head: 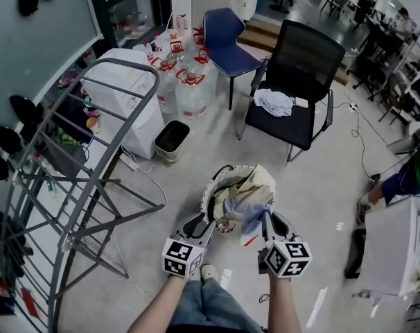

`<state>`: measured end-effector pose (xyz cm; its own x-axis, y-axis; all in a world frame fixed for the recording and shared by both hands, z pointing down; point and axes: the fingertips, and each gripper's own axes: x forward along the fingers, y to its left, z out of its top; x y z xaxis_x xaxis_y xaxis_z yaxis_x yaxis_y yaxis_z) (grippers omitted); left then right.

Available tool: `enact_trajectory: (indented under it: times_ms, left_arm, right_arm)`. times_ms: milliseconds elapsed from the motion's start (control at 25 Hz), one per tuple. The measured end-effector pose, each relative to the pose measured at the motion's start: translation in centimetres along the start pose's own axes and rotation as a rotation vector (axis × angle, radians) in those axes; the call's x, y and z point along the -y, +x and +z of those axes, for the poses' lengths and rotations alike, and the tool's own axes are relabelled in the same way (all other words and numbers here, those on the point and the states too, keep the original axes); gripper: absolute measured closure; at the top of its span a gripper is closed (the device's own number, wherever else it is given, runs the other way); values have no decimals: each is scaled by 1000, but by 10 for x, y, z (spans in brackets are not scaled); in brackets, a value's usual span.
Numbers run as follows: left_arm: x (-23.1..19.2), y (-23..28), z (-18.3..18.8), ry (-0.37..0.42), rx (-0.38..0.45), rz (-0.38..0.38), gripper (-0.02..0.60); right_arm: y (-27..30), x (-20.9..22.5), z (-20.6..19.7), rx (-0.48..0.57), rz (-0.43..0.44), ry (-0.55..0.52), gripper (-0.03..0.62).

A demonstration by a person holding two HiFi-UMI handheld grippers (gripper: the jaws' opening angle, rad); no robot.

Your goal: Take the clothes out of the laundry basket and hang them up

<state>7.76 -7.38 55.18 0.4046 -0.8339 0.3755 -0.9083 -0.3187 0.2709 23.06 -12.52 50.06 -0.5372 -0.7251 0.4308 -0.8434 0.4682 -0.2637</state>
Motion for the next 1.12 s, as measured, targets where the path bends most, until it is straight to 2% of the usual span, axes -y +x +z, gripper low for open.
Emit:
enact_trajectory:
  times_ms: [320,560,760,920,1120]
  left_arm:
    - [21,-13,34,56,58,-51,439]
    - [38,-15,41,67,73,-92,439]
    - [55,-10,33,78,62,-142,436]
    - [71,-3,22,97,39,-192,400]
    - [92,18,9,166,8,-232,367]
  right_arm:
    - [-37,-24,60,194,12,-57,580]
    - [-63,-41,110,300,32,-97,580]
    - [-81,-57,141,350,58,-123,580]
    - [-92,-71,157,371,67,-147,580]
    - [-102,-81,165,389,80,-161,580]
